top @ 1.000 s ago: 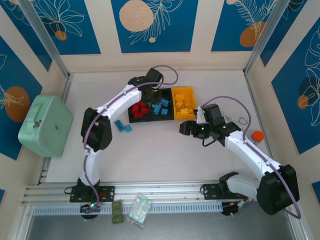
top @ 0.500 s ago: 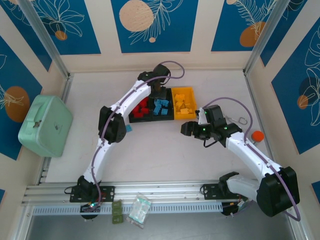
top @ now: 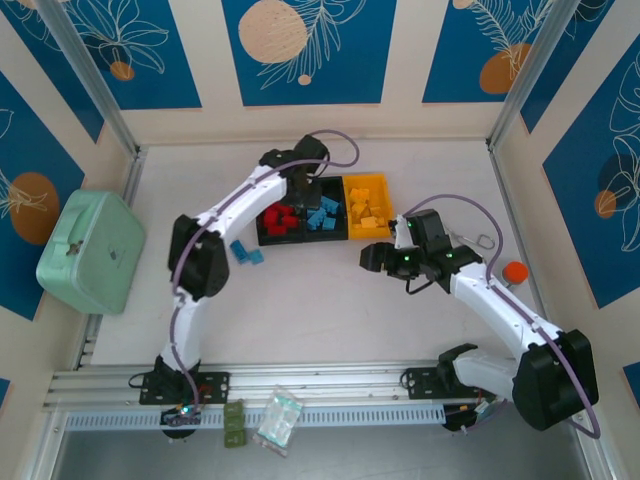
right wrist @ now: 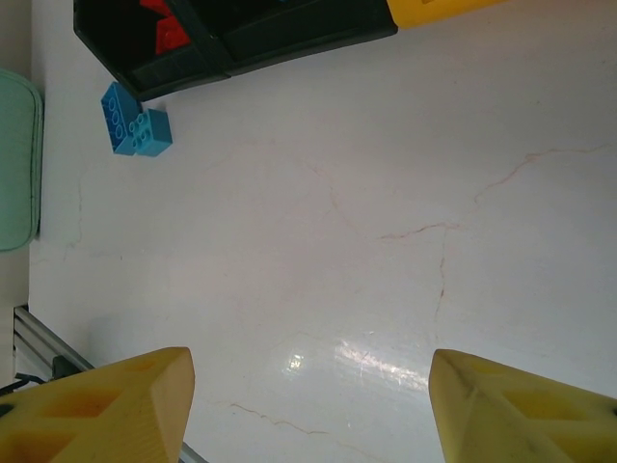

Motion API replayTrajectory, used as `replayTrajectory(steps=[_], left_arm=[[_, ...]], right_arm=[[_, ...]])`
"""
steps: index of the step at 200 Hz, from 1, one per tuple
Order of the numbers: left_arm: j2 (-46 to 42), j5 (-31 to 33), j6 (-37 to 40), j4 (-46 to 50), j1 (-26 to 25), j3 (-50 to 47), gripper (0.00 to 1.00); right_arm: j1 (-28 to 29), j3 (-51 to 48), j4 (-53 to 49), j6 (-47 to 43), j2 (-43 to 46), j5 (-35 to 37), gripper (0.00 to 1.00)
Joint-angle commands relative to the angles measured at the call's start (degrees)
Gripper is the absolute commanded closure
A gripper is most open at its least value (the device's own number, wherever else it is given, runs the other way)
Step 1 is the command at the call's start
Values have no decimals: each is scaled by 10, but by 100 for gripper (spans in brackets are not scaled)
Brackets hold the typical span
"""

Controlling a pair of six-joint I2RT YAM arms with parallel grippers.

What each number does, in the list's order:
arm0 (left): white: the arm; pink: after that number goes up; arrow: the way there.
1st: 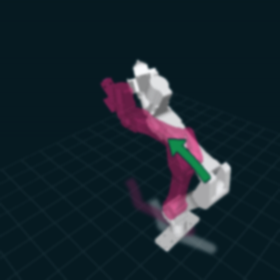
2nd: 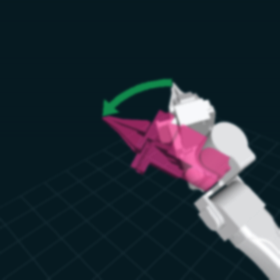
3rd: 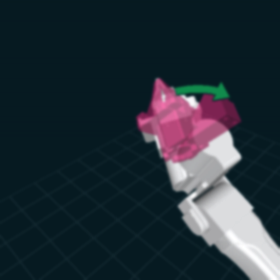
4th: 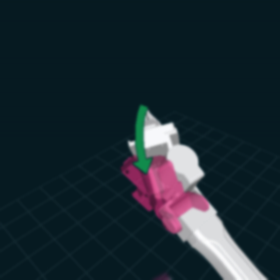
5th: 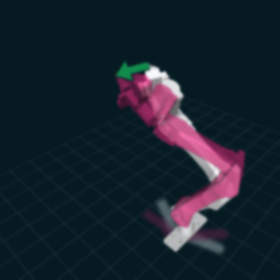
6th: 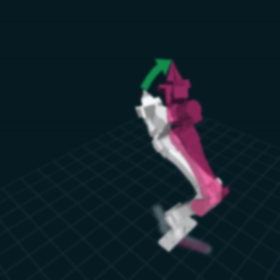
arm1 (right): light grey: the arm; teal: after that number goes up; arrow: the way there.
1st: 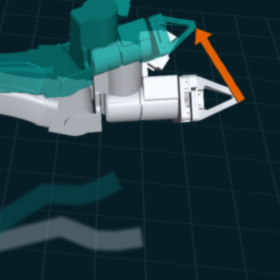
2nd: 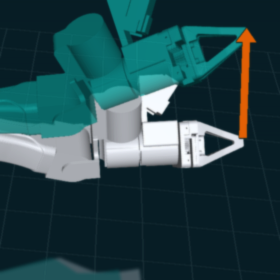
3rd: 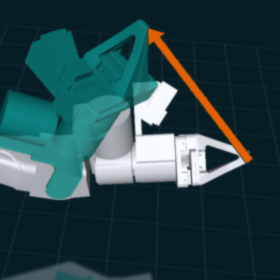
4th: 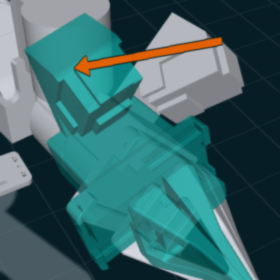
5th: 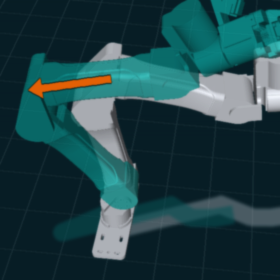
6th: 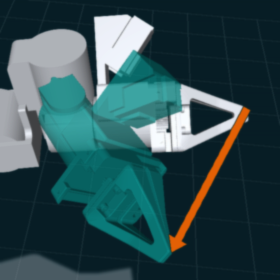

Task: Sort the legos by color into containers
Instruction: Place the lego in the container, then pick up the lego from the middle-left of the table.

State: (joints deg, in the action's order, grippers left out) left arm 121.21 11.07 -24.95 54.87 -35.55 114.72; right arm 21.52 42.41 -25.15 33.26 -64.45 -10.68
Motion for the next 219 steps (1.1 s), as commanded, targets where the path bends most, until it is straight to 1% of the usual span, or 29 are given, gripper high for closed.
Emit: replayTrajectory(steps=[1, 21, 60, 80, 93, 112, 132, 157, 180, 205, 219], left_arm=[[-103, 13, 9, -41, 0, -91, 48], [-168, 7, -5, -65, 16, -194, 47], [-294, 4, -61, -130, 69, -383, 47], [-338, -15, -89, -158, 103, -457, 46], [-351, -21, -97, -170, 119, -489, 45], [-348, -24, -106, -179, 136, -513, 41], [-331, -21, -118, -196, 145, -528, 35], [-298, -20, -130, -222, 153, -529, 34], [-271, -2, -133, -228, 156, -518, 34], [-259, 23, -145, -226, 157, -519, 37], [-252, 21, -146, -236, 159, -525, 38]], right_arm=[[18, 25, 4, -4, -16, -15, 34], [43, 41, 11, -12, -33, -15, 33], [108, 72, 33, -36, -58, 12, 33], [132, 87, 52, -46, -73, 14, 33], [145, 101, 61, -54, -90, 14, 29], [166, 128, 62, -61, -123, 19, 27], [181, 148, 64, -64, -146, 24, 27], [189, 154, 65, -61, -151, 23, 27], [191, 147, 59, -58, -143, 30, 27], [190, 133, 51, -55, -129, 42, 27], [189, 128, 51, -52, -125, 44, 28]])
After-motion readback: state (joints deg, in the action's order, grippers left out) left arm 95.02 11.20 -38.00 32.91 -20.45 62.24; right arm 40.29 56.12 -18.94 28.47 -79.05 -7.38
